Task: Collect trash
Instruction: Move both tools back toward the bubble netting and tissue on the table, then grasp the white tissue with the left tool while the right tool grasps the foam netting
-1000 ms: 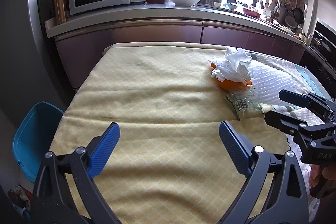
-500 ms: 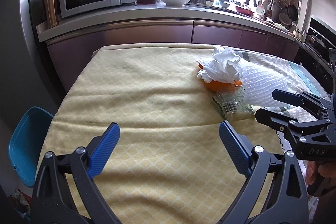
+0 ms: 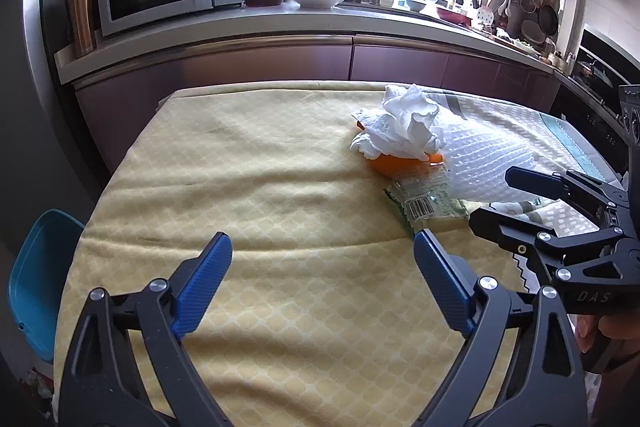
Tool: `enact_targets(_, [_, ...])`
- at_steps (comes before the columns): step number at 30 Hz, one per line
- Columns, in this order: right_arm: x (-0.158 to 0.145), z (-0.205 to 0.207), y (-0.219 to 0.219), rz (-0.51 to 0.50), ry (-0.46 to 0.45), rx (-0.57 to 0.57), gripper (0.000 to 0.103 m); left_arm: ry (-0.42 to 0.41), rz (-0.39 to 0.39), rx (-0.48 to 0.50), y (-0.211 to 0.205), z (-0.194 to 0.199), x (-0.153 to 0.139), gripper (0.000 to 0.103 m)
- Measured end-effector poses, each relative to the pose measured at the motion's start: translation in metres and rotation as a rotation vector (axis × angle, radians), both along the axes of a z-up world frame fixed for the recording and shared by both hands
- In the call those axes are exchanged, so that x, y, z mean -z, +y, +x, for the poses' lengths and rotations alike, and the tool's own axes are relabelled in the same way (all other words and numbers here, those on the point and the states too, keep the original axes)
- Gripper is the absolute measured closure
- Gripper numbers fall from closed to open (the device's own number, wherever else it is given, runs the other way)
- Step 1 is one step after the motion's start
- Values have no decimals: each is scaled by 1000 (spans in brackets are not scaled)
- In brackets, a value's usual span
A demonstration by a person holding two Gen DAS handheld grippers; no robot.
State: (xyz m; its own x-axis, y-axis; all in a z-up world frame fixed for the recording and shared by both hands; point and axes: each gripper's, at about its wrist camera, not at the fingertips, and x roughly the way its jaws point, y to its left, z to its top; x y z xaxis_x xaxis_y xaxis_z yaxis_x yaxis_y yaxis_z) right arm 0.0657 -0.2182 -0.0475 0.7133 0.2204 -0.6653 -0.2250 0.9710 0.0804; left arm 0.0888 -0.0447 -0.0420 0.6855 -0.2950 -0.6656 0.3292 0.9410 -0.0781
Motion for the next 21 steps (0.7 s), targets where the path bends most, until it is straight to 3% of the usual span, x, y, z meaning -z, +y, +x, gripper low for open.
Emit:
enact_targets(9, [-6,1,-17,-1,-18,28,26,20,-32,41,-8,7,-1,20])
enact_targets(21, [-10,6,-47,53,-14,96,27,-19,-32,138,-46,38,-22,20])
